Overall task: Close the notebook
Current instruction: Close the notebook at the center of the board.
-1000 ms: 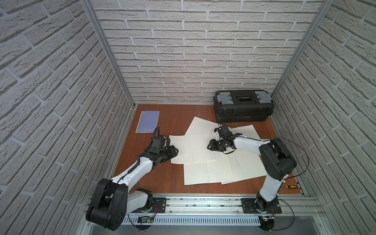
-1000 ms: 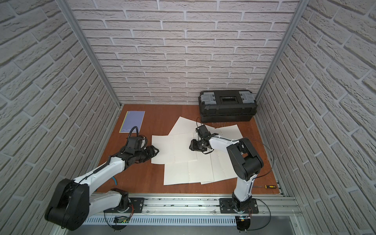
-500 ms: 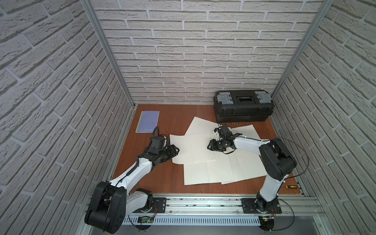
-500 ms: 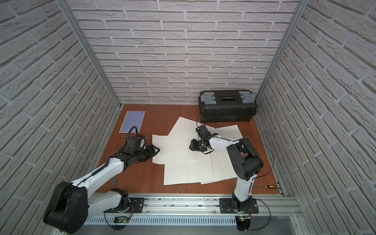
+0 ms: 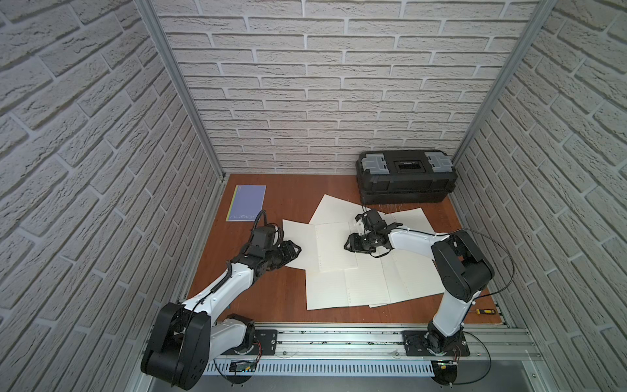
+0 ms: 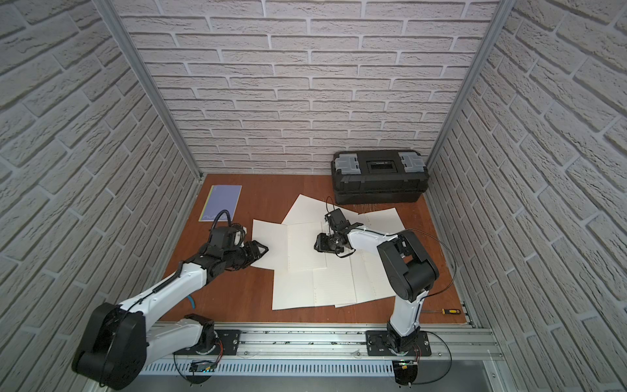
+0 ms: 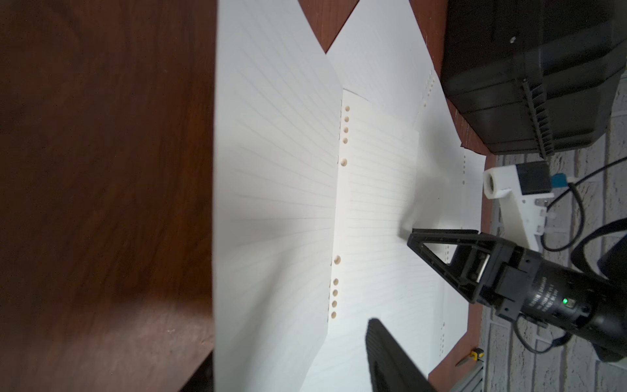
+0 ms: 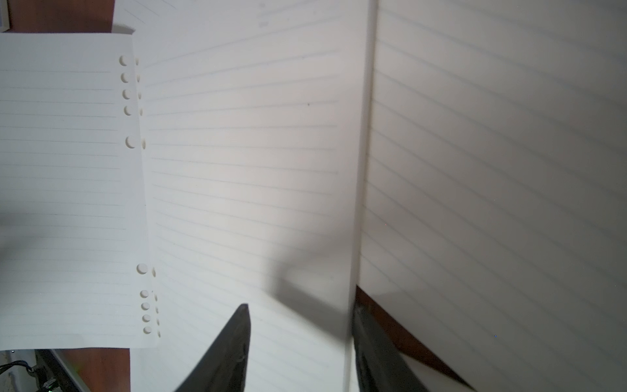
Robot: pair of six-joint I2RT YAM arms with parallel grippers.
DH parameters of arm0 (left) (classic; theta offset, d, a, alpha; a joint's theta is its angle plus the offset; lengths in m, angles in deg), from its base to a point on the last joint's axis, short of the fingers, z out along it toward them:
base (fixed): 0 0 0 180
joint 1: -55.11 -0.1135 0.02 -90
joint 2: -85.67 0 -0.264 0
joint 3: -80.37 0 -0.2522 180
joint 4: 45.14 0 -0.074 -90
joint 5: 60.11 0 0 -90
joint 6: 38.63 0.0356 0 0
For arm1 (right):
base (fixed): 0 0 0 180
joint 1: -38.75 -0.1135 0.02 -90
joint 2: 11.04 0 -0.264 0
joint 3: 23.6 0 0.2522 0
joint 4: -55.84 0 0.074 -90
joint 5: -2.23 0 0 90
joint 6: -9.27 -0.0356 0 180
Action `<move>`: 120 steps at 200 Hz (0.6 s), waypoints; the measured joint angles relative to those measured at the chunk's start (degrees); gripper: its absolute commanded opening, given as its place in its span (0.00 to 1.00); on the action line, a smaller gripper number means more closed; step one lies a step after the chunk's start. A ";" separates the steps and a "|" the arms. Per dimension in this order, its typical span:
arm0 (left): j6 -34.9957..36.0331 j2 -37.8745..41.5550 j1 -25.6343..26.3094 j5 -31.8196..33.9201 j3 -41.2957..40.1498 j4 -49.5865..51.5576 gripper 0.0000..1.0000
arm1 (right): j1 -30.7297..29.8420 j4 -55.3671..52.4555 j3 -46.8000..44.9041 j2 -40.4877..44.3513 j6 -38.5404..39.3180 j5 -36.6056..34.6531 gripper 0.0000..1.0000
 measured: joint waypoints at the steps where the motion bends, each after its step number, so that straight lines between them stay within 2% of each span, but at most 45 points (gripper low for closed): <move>1: 0.04 0.00 0.00 0.00 0.02 0.04 0.49 | 0.00 0.00 0.02 0.00 0.00 0.02 0.49; 57: 1.09 0.02 0.00 0.61 1.49 2.03 0.18 | 0.00 0.96 -0.66 -0.02 -0.02 0.22 0.49; 120: 3.65 -1.18 0.00 2.32 4.94 6.25 0.03 | 0.00 1.40 -0.85 0.00 -0.02 0.76 0.49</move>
